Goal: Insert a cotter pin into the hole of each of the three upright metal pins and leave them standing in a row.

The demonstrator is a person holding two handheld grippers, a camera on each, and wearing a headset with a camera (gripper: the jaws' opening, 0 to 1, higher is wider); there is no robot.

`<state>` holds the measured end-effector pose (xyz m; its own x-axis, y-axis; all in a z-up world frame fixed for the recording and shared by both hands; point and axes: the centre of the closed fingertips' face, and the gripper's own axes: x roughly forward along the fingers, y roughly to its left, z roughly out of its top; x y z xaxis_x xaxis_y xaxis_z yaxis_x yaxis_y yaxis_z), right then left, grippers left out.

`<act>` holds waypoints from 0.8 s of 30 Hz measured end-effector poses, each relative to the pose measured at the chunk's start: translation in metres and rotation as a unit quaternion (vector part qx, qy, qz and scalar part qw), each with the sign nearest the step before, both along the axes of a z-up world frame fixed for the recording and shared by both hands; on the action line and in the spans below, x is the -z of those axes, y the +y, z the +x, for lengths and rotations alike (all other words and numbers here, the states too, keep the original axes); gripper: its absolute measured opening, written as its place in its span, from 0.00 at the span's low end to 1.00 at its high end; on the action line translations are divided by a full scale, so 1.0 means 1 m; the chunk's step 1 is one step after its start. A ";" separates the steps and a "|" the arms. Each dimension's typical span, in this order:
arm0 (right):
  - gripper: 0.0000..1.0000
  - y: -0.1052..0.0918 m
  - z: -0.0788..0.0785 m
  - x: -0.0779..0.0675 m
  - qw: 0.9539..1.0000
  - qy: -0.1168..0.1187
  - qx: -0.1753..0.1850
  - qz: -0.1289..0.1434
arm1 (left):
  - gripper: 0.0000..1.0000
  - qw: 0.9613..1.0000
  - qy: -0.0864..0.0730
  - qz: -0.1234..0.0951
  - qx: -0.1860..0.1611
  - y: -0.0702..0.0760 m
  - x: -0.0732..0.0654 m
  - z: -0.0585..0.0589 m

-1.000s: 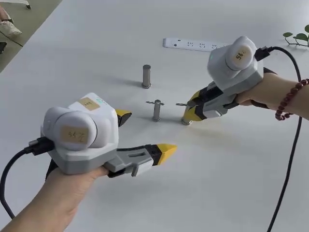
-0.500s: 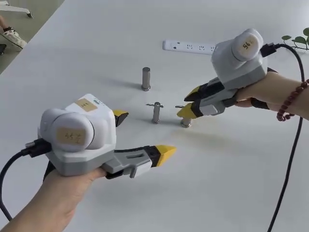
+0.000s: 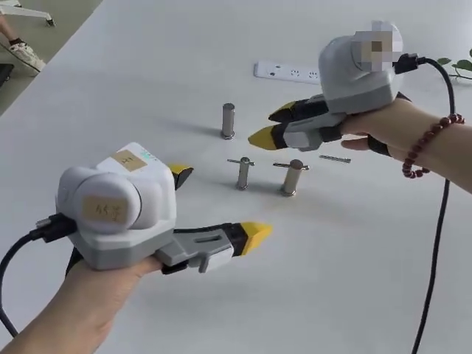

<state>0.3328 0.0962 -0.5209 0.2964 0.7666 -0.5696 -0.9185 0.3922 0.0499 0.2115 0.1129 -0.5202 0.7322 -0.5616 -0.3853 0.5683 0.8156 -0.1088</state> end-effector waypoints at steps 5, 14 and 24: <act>0.40 0.013 0.022 0.000 1.000 -0.010 0.022 0.015 | 0.85 1.000 -0.003 -0.005 -0.006 0.003 0.000 0.001; 0.42 0.038 0.034 0.010 0.999 -0.015 0.038 0.029 | 0.92 1.000 -0.009 -0.010 -0.008 0.003 0.000 0.001; 0.38 0.053 0.054 0.030 0.997 -0.003 0.070 0.036 | 0.96 1.000 -0.005 -0.008 -0.007 0.004 0.003 0.003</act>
<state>0.3864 0.1490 -0.5505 0.4062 0.7567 -0.5122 -0.8557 0.5116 0.0772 0.2142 0.1166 -0.5230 0.7444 -0.5565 -0.3690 0.5573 0.8222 -0.1157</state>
